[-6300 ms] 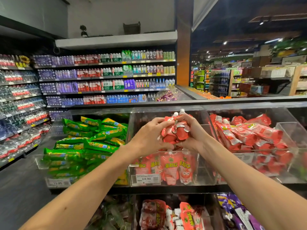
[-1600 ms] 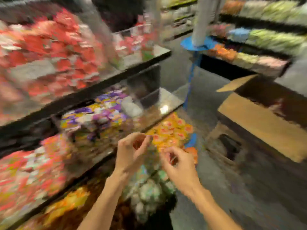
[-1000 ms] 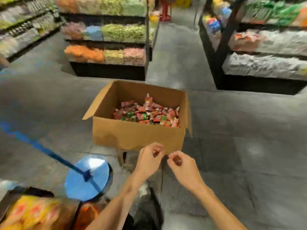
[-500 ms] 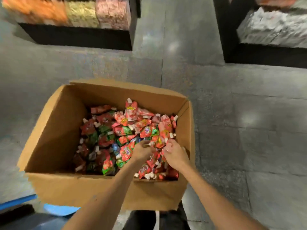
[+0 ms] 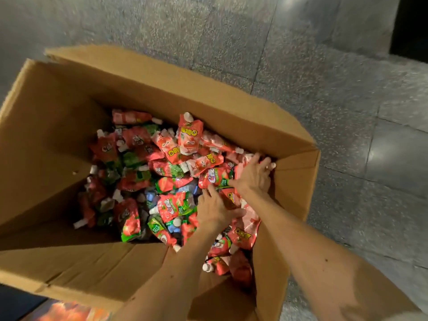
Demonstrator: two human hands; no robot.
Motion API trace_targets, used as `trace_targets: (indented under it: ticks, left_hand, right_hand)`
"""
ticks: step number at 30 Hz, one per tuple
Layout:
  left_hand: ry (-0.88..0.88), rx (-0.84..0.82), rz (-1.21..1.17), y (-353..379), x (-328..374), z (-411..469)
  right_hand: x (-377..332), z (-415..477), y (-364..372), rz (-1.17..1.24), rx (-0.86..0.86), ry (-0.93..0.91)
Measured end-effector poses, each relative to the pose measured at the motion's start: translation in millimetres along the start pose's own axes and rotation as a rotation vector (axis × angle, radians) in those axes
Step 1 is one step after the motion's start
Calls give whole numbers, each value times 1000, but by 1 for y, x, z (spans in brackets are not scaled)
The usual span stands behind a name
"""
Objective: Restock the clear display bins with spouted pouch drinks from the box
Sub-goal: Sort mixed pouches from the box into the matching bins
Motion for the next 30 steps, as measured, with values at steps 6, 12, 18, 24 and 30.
trace_targets:
  ticks: [6,12,18,24,30]
  left_hand:
    - [-27,141,197,2,-3,15]
    - [-15,78,363,1,-2,27]
    - [65,147,324,-1,-10,15]
    - [166,136,317,-16,-16,4]
    - [243,163,258,-55,-34,1]
  right_hand:
    - [-4,23,-12,-430,-34,-69]
    - [0,18,3,-450,-148,-163]
    - [5,16,1,-148,-289,-33]
    - [12,9,5,104,-393,103]
    - [16,-11,16,552,-502,192]
Point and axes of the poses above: each hand's wrist, its own z-axis towards the middle knuckle, its own y-axis out of the palm, x = y × z, the point moved 5 cm from there along z, towards the middle knuckle, and after that the axes turned 3 degrees about -x, right-handed, at the moved point
